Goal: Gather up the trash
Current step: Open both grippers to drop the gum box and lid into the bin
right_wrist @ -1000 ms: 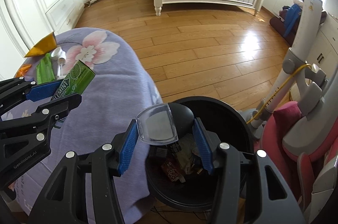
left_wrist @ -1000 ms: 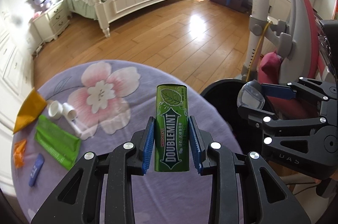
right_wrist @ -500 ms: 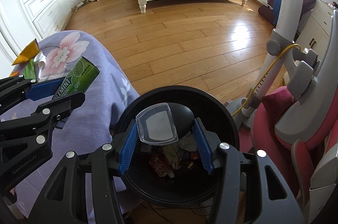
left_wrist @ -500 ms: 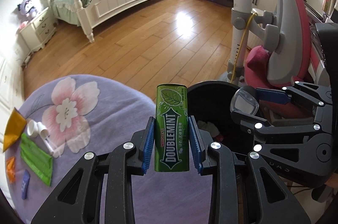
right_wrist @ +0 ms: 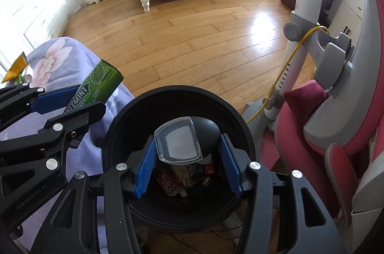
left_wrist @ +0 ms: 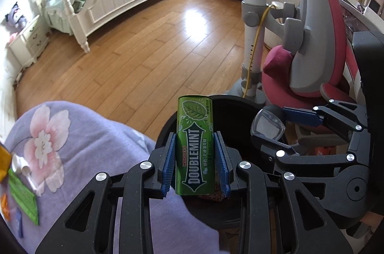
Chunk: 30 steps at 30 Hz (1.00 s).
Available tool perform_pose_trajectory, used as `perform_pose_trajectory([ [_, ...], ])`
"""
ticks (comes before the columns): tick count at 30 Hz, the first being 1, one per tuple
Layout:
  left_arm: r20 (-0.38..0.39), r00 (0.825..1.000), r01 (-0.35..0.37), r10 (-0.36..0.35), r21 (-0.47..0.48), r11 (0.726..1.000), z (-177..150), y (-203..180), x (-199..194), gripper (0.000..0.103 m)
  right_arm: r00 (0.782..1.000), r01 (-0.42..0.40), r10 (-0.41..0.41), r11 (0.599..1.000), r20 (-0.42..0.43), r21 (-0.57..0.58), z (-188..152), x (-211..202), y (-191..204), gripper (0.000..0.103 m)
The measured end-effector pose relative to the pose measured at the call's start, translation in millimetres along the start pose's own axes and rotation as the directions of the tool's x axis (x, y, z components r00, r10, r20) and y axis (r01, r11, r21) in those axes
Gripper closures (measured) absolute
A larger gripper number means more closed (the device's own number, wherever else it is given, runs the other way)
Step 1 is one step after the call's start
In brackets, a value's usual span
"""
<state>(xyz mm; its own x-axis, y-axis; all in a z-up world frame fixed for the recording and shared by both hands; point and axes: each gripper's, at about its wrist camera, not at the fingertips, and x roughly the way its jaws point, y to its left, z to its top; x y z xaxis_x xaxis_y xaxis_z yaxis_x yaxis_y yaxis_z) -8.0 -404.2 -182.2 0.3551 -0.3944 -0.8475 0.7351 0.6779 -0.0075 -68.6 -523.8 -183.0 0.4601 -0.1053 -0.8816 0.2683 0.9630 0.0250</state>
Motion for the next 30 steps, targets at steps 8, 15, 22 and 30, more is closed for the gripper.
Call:
perform_pose_trajectory([
  [8,-0.019,1.0,0.002,-0.002,0.004,1.0,4.3,-7.3,13.2,0.071,1.0,0.002,-0.002,1.0,-0.015,0.015,-2.1,9.3,-12.0,0.051],
  [15,-0.03,1.0,0.006,-0.006,0.003,1.0,5.8,-11.2,20.1,0.071,1.0,0.004,-0.003,1.0,-0.027,0.022,-1.9,14.6,-16.4,0.051],
  [22,-0.036,0.999,0.007,-0.007,-0.001,1.0,8.0,-15.0,25.3,0.071,0.999,0.005,-0.004,1.0,-0.036,0.025,-2.2,17.7,-18.8,0.051],
  [30,-0.021,1.0,-0.004,0.003,-0.019,1.0,13.1,-13.4,24.3,0.071,0.999,0.025,-0.024,0.999,-0.045,0.031,-3.6,18.7,-21.1,0.049],
])
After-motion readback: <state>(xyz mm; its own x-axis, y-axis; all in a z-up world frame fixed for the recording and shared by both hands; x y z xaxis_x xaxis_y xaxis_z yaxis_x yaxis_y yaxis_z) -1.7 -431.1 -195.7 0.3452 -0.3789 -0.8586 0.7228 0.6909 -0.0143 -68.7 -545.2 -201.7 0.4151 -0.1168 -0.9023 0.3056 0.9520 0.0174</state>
